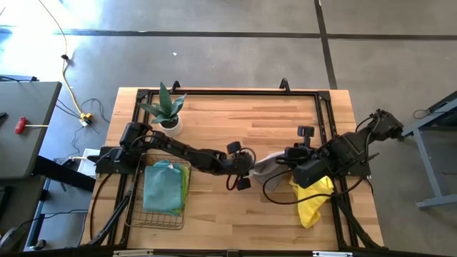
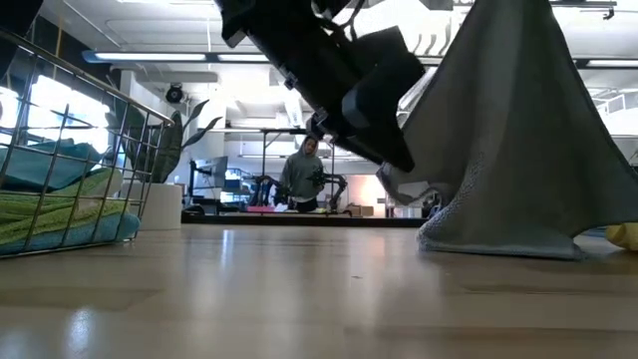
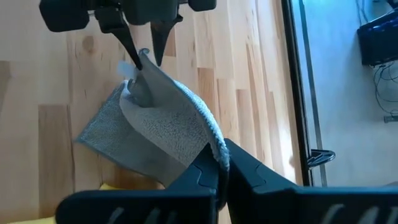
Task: Fold microfiber towels
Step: Fold the gray microfiber towel
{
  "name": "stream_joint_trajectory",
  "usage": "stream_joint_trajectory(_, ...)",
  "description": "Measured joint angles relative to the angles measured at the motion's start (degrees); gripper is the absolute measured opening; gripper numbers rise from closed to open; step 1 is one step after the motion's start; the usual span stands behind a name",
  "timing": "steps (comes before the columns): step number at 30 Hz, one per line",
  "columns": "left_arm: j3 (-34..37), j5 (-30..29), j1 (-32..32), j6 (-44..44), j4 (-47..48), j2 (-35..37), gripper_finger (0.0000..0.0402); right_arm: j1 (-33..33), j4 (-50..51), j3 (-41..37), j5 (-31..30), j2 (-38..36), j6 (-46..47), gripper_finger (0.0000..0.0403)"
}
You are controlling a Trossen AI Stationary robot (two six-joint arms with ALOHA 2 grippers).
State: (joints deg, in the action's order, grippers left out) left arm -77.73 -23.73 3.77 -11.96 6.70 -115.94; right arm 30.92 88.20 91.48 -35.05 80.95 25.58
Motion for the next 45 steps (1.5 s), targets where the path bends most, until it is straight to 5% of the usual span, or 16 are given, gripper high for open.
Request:
stream_joint_trajectory(5,0.0,0.3,-0.5,-0.6,0.8,0.0,0.0106,0.0,0.0,0.0,-0.9,0.0,-0.1,0.0)
stream_joint_trajectory(10,-0.9,2.1,-0.3,3.8,0.9,0.0,0.0035,0.0,-0.6,-0.5,-0.9,0.0,0.0,0.0)
stream_joint_trajectory(15,-4.3,3.7,-0.2,6.9,12.4,2.1,0.0013,0.4,-3.6,-0.5,-3.2,-0.1,-3.4,0.0)
stream_joint_trajectory(22,-12.2,-5.7,1.5,9.2,37.9,12.4,0.0004,0.9,-6.5,-0.5,-12.0,-2.7,-8.3,0.0)
stream_joint_trajectory(27,-16.1,-11.8,1.9,9.2,44.4,20.1,0.0001,-0.7,-7.2,-0.9,-13.4,-2.7,-8.2,0.0)
stream_joint_trajectory(36,-16.0,-6.6,2.3,3.4,49.9,24.4,0.0001,-3.7,-22.8,-13.5,-13.6,-5.6,-14.1,0.0)
stream_joint_trajectory(45,-14.5,-5.5,2.3,-0.8,55.2,16.8,0.0,-4.2,-42.8,-30.8,-4.1,-12.6,-16.5,0.0)
